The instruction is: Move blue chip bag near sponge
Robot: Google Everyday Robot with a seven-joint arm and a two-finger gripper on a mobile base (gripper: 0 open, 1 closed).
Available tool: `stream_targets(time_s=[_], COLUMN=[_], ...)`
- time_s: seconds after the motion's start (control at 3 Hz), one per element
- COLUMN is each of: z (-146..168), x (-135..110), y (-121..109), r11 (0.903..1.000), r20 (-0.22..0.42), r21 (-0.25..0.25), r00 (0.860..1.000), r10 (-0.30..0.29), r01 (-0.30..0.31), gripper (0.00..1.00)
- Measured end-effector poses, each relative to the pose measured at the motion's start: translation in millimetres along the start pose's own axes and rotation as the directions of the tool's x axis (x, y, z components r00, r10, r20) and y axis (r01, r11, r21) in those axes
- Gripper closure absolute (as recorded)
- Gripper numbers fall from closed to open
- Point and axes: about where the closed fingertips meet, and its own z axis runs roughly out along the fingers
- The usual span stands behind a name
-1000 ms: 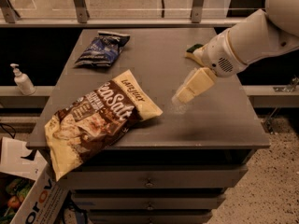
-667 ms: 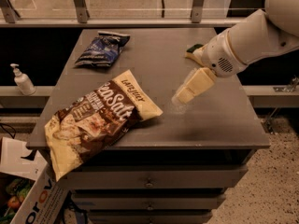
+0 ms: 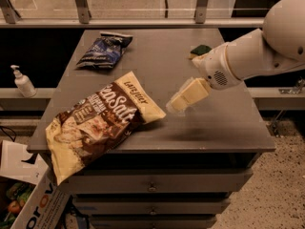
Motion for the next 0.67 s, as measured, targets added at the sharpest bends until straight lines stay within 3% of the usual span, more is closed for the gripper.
stream_targets(time_s=[0.67], z=[42.0], x=[-9.7], y=[-26.2], r11=[0.9967], r20=[0.104], r21=[0.079], r00=[0.994], r10=[-0.025], r01=[0.017], gripper=[0.00])
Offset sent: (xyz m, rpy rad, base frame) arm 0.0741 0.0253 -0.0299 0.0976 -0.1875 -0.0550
